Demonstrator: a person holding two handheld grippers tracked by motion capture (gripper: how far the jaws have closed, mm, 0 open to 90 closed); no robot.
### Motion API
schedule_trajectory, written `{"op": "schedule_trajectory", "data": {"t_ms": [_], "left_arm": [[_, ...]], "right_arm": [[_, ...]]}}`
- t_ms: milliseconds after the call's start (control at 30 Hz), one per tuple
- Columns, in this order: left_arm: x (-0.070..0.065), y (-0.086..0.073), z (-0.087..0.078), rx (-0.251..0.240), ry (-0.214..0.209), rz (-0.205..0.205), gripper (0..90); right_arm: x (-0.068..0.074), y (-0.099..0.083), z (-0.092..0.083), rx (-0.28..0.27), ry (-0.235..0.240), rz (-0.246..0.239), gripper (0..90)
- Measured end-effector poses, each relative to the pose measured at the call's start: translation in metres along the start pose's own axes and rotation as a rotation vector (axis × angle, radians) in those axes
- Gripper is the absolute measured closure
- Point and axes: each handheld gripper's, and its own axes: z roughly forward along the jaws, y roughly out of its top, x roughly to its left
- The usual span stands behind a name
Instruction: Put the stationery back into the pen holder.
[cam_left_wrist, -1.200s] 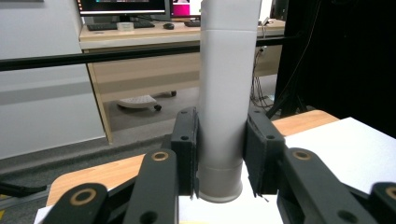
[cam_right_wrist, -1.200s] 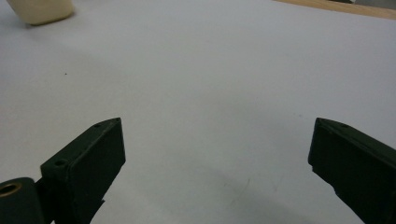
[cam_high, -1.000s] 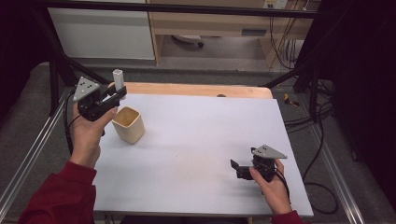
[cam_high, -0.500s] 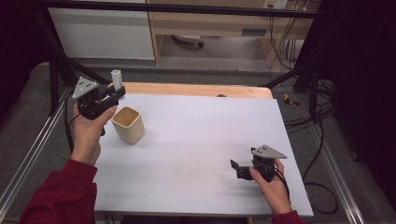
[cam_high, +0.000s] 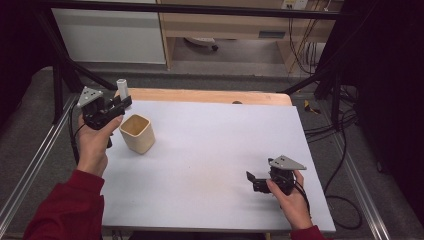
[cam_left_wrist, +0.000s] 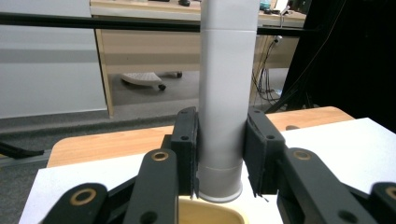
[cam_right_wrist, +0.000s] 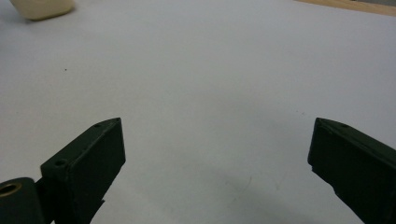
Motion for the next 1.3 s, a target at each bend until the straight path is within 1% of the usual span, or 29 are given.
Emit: {"op": "schedule_trajectory", "data": {"t_ms": [133, 400, 633, 1000, 1300], "left_arm": [[0.003, -0.004, 0.001, 0.005, 0.002, -0.014, 67.5], [0.004, -0.011, 0.005, 0.022, 0.0, -0.019, 67.5], [0.005, -0.016, 0.008, 0.031, 0.002, -0.027, 67.5], [0.002, -0.027, 0.012, 0.052, -0.009, -0.028, 67.5], [0.003, -0.037, 0.016, 0.072, -0.005, -0.034, 67.5]], "right_arm": [[0.0, 0.0, 0.0, 0.001, 0.001, -0.003, 4.4], [0.001, -0.001, 0.002, 0.012, 0.01, -0.011, 4.4], [0.001, -0.001, 0.002, 0.015, 0.013, -0.009, 4.3], [0.002, -0.002, 0.003, 0.022, 0.019, -0.007, 4.3], [0.002, -0.002, 0.003, 0.025, 0.023, -0.015, 4.2]]}}
